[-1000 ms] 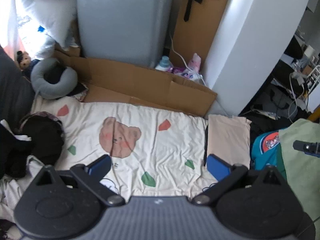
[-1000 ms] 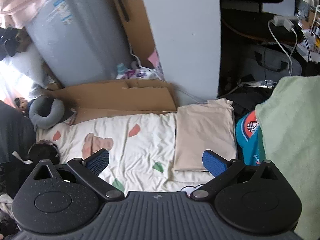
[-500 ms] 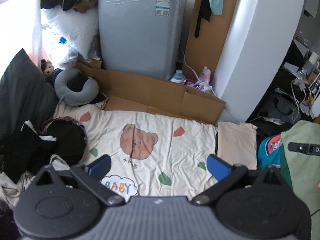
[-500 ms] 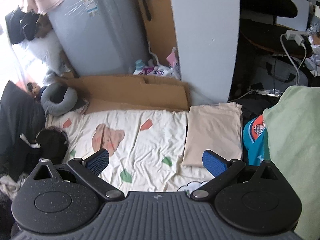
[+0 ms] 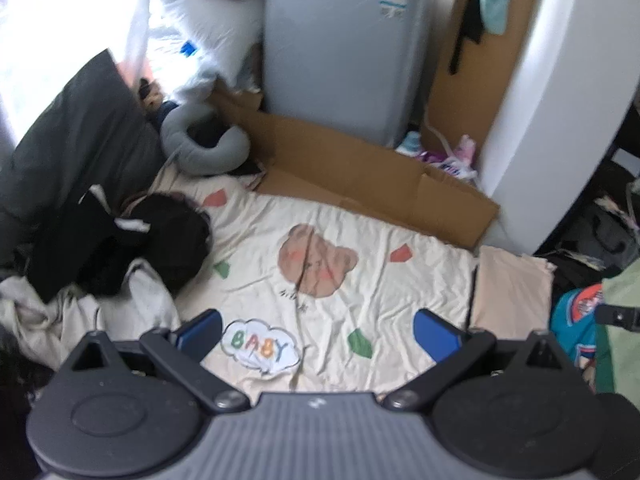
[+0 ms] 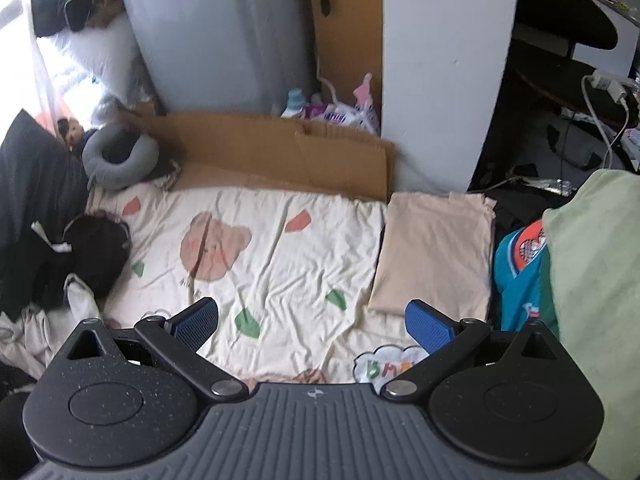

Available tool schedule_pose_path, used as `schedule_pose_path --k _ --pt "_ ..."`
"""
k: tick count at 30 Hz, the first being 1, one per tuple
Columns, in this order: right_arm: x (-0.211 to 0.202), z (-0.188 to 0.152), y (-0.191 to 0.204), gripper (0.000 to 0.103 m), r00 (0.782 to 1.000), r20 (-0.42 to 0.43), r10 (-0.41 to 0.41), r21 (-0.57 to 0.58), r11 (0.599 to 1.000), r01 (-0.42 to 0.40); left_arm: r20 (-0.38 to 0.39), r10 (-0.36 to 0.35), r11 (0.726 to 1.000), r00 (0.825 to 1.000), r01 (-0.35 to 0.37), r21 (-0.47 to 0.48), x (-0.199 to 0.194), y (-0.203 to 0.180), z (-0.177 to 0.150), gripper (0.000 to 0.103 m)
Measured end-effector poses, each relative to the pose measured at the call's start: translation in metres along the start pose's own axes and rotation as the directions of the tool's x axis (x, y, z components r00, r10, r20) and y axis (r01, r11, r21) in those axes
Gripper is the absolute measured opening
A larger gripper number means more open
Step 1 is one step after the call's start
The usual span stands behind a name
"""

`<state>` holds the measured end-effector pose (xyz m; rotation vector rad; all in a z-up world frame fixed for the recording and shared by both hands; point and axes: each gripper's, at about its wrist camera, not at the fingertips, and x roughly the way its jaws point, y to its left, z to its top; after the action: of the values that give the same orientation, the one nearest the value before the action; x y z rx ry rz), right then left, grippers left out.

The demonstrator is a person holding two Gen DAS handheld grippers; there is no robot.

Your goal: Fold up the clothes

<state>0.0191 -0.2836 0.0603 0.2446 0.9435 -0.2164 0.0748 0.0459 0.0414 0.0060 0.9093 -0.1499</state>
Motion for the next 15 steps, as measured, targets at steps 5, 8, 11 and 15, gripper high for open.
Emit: schedule_pose_path --k 5,8,11,15 --pt "0.007 -0.013 0.027 0.103 0.999 -0.034 0.014 -0.065 0.998 -0.016 -0.023 0.048 0.997 0.999 -0.049 -0.052 0.012 0.001 -0.018 0.103" --pt "0.01 -0.019 0.04 0.102 0.998 -0.055 0.022 -0.096 0.995 -0.028 -0.049 0.036 0.998 0.998 -0.038 -0.039 0.017 -0.005 -0.025 0.103" --pt "0.015 -0.022 0.048 0.102 0.996 -0.082 0.026 -0.109 0.993 -0.035 -0.072 0.03 0.999 0.997 -0.031 -0.021 0.021 -0.012 -0.029 0.103" --pt "0.018 -0.025 0.057 0.102 0.994 -0.104 0.034 -0.126 0.991 -0.047 -0.102 0.034 0.999 0.994 -0.034 0.007 0.026 -0.026 -0.031 0.103"
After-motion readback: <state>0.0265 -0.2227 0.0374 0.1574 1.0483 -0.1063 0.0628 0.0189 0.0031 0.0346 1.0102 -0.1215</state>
